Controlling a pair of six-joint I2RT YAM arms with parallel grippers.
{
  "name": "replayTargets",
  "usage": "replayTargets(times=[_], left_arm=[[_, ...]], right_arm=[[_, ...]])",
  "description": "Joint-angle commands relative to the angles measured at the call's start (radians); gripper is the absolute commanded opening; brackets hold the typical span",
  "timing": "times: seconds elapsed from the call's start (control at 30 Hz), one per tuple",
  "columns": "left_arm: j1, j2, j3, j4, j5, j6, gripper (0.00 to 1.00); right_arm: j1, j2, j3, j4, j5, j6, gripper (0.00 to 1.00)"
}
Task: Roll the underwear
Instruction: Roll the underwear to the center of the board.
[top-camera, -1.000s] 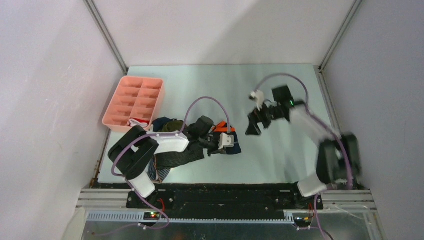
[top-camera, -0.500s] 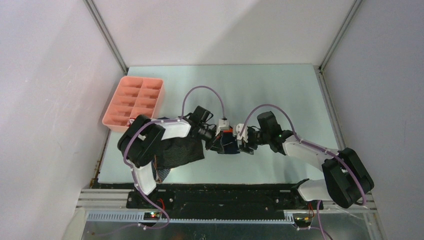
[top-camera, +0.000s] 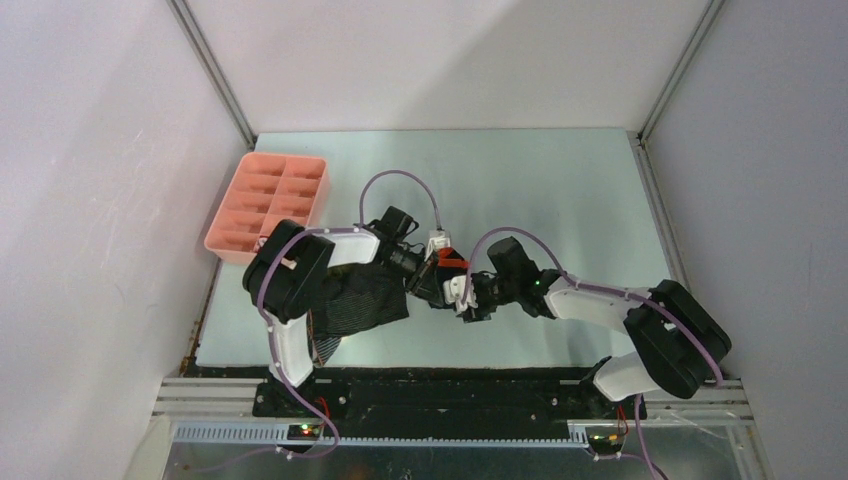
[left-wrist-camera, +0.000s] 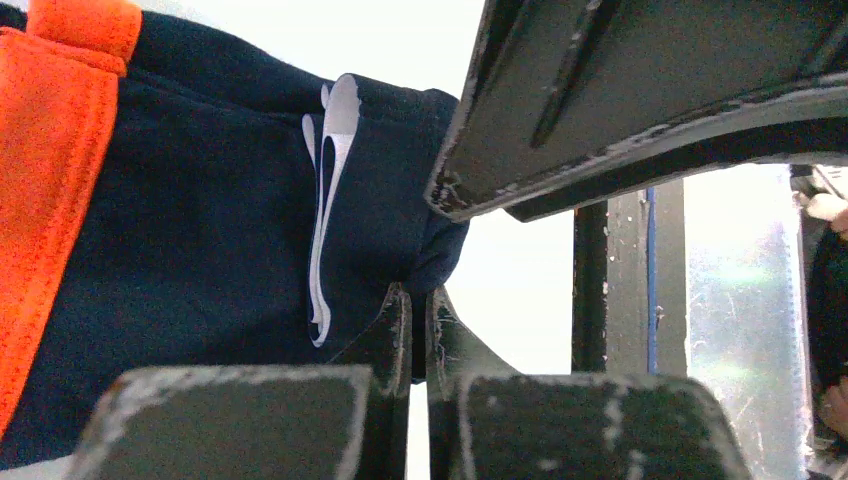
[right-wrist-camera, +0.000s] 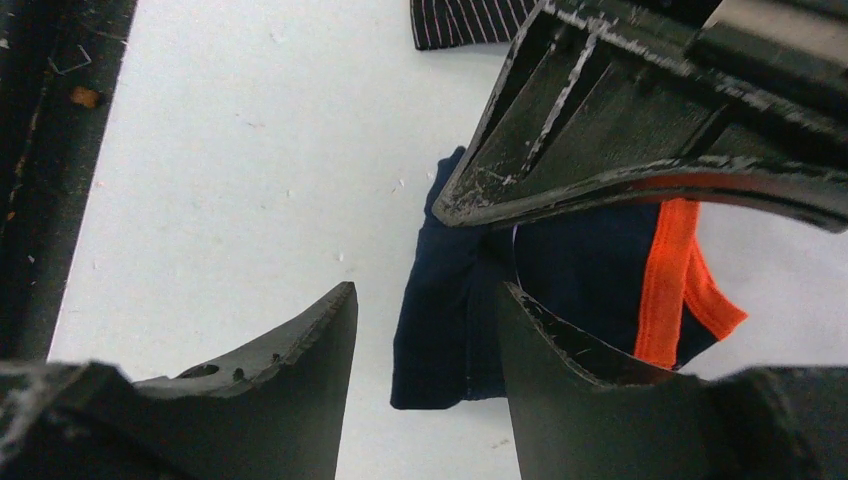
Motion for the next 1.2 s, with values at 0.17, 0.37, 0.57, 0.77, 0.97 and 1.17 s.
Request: replayTargets(times=[0.17, 0.37, 0.57, 0.77, 0.97, 1.17], left_arm=[[0.045, 0.037, 0.002, -0.043, 0.004, -0.062, 0.00], [0.057, 0.046, 0.012, -0.049, 0.018, -0.076, 0.00], [0.097, 0.060, 0.042, -0.061, 0.033, -0.136, 0.00], [0.126, 0.102, 0.119, -0.134, 0.041, -0.209, 0.00], [0.137, 0.192, 0.259, -0.280, 0.007, -0.216, 0.00], [0.161, 0.236, 0.311, -0.303, -0.046, -0.249, 0.01]], right_arm=[[0.044, 0.092, -0.016, 0.150, 0.167, 0.116, 0.57], [0.076, 0.146, -0.013, 0.201, 0.255, 0.138, 0.37], [0.043, 0.162, 0.122, -0.083, 0.111, 0.275, 0.06], [-0.077, 0.318, 0.402, -0.459, -0.196, 0.356, 0.02], [-0.162, 0.544, 0.615, -0.692, -0.363, 0.457, 0.01], [-0.235, 0.725, 0.785, -0.823, -0.428, 0.542, 0.00]])
